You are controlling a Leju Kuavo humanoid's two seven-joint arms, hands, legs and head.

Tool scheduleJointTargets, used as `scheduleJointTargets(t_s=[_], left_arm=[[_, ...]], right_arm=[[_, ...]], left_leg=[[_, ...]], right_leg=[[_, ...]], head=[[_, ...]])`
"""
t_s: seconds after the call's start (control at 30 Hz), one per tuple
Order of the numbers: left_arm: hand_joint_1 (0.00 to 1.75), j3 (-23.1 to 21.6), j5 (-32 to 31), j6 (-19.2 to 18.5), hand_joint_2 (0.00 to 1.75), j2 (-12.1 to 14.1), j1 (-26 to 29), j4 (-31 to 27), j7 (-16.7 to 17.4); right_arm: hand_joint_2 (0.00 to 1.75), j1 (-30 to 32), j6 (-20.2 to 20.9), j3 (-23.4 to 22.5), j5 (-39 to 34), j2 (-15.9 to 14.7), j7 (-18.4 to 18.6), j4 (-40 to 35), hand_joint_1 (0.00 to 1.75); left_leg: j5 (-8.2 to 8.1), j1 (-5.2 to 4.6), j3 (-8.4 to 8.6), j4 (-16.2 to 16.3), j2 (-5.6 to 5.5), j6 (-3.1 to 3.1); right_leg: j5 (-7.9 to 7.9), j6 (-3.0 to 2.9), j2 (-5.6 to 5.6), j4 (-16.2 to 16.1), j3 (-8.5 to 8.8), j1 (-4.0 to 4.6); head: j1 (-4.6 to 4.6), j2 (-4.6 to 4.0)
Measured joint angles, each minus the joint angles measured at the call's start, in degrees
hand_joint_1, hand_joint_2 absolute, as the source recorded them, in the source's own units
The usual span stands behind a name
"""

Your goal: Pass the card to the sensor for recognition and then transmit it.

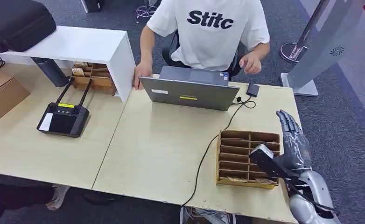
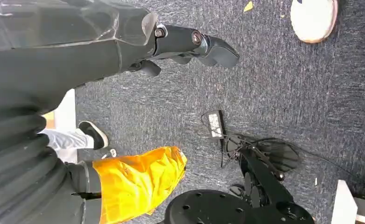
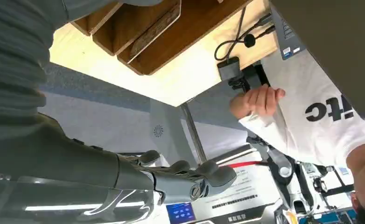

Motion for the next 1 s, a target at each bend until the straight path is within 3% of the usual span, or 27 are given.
scheduleJointTargets(t_s=[0.83, 0.87, 0.9, 0.93, 0.97, 1.0], left_arm=[[0.00, 1.00, -1.40, -0.68, 1.75, 0.00, -0.72, 0.48, -0.22], [0.00, 1.03, -1.51, -0.68, 1.75, 0.00, -0.77, 0.48, -0.28], [0.00, 1.07, -1.55, -0.68, 1.75, 0.00, -0.80, 0.50, -0.28], [0.00, 1.07, -1.55, -0.68, 1.75, 0.00, -0.81, 0.50, -0.33], [0.00, 1.09, -1.57, -0.68, 1.75, 0.00, -0.81, 0.50, -0.35], [0.00, 1.09, -1.60, -0.68, 1.75, 0.00, -0.82, 0.50, -0.35]], right_arm=[[1.75, -1.87, 1.01, 0.63, 1.53, 0.22, 1.75, 5.18, 0.03], [1.75, -1.95, 0.98, 0.63, 1.55, 0.24, 1.75, 5.38, 0.47], [1.75, -2.00, 0.98, 0.63, 1.55, 0.24, 1.75, 5.53, 1.08], [1.75, -2.03, 0.98, 0.63, 1.55, 0.26, 1.75, 5.71, 1.47], [1.75, -2.03, 0.98, 0.63, 1.55, 0.26, 1.75, 5.88, 1.73], [1.75, -2.04, 0.98, 0.63, 1.57, 0.26, 1.75, 6.03, 1.75]], left_leg=[[0.00, 0.00, 0.00, 0.00, 0.00, 0.00], [0.00, 0.00, 0.00, 0.00, -0.01, 0.00], [0.00, 0.00, 0.00, 0.00, -0.01, 0.00], [0.00, 0.00, 0.00, 0.00, 0.00, 0.00], [0.00, 0.00, 0.00, 0.00, 0.00, 0.00], [0.00, 0.00, 0.00, 0.00, 0.00, 0.00]], right_leg=[[0.00, 0.00, 0.00, 0.00, 0.00, 0.00], [0.00, 0.00, 0.00, 0.00, 0.00, 0.00], [0.00, 0.00, 0.00, 0.00, 0.00, 0.00], [0.00, 0.00, 0.00, 0.00, 0.00, 0.00], [0.00, 0.00, 0.00, 0.00, 0.00, 0.00], [0.00, 0.00, 0.00, 0.00, 0.00, 0.00]], head=[[0.02, 0.00], [0.00, 0.00], [0.00, 0.00], [0.02, 0.00], [0.00, 0.00], [0.02, 0.00]])
